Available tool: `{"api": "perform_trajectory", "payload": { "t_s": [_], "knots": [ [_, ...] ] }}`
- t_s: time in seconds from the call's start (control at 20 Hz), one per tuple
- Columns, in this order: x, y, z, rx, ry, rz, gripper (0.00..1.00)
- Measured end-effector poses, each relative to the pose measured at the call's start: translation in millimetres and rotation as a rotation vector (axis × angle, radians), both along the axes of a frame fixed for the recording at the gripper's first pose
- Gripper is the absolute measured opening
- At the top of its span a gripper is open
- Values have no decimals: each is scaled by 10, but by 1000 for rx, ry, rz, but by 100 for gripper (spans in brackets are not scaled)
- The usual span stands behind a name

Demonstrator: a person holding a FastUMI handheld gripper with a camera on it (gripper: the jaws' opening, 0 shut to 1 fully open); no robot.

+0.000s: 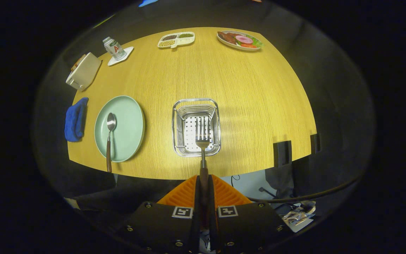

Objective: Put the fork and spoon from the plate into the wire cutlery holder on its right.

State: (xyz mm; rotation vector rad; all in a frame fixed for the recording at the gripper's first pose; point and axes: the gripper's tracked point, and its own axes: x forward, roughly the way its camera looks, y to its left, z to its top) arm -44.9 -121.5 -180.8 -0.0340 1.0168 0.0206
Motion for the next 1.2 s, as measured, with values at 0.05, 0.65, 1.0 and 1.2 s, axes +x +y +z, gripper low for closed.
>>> {"api": "perform_trajectory", "payload": {
  "t_s": [0.05, 0.65, 1.0, 1.2],
  "knots": [
    [25, 10, 19, 3, -10, -6, 12],
    [-35, -5, 35, 45, -50, -48, 53],
    [-250, -65, -80, 85, -21, -99, 53],
    [-392, 59, -190, 123, 9, -105, 53]
  ]
}}
